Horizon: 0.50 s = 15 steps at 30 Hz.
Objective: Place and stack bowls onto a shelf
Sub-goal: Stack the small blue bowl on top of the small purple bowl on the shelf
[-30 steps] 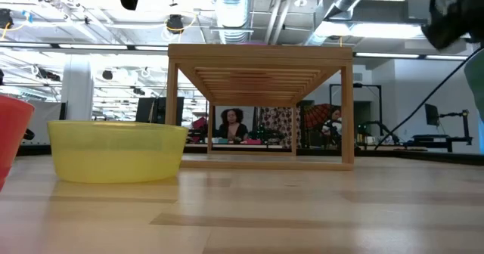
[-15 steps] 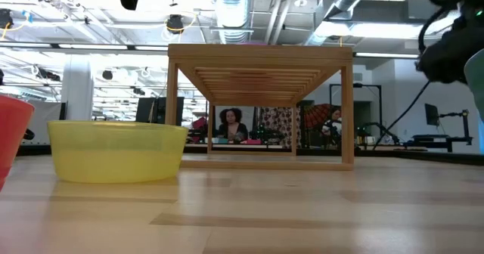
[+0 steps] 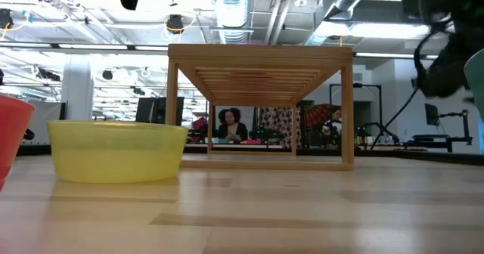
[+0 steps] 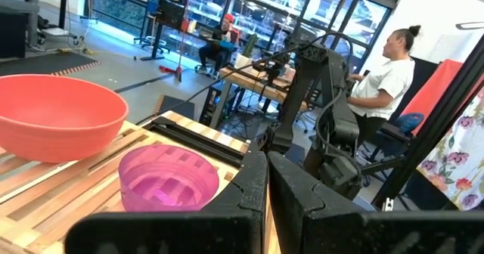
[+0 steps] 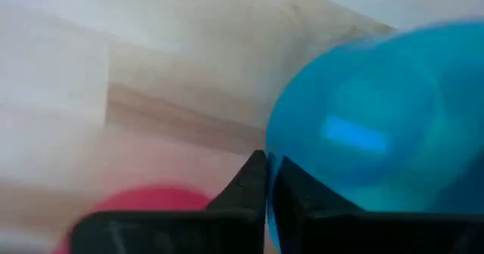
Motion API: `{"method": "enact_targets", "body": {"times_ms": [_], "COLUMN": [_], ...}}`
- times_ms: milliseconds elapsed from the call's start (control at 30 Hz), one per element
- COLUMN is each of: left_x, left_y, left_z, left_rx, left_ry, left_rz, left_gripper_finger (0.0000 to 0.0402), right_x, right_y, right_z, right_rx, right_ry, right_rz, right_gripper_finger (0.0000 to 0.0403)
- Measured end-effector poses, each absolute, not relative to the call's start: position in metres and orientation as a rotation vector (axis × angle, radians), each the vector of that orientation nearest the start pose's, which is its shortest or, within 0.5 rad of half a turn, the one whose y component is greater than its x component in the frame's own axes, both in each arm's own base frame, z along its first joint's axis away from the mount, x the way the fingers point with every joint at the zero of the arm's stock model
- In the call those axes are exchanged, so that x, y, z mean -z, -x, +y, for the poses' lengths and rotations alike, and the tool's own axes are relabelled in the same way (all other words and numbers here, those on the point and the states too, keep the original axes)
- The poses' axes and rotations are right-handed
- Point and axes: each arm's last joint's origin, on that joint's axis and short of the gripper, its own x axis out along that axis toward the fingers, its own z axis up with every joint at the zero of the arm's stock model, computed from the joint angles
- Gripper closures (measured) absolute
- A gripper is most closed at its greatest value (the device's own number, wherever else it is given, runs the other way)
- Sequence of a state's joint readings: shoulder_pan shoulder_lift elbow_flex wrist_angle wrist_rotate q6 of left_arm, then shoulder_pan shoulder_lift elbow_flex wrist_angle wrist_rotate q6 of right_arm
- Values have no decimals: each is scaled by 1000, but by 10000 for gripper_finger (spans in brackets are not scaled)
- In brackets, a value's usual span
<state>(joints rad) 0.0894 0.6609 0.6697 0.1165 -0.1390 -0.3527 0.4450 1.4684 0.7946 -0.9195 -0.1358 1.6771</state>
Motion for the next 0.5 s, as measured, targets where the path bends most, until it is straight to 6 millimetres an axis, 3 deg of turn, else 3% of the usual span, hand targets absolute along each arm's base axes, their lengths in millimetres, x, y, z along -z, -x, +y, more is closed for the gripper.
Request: {"method": "enact_targets", "body": {"times_ms": [100, 200, 500], "left_x": [-340, -339, -339], "left_y": [-151, -151, -151], "left_z": [18, 18, 18], "left_rx": [-204, -204, -205], "left_ry": [354, 353, 353], "left_rz": [-162, -161, -158], "left_gripper_finger": [401, 401, 401], "right_x": [-185, -220, -362], "right_y": [-198, -199, -209], "right_z": [98, 96, 79], "right_rx": [853, 735, 318], "right_ry": [-1010, -994, -788], "right_rz": [1474, 1482, 1329], "right_gripper_finger": [378, 380, 380]}}
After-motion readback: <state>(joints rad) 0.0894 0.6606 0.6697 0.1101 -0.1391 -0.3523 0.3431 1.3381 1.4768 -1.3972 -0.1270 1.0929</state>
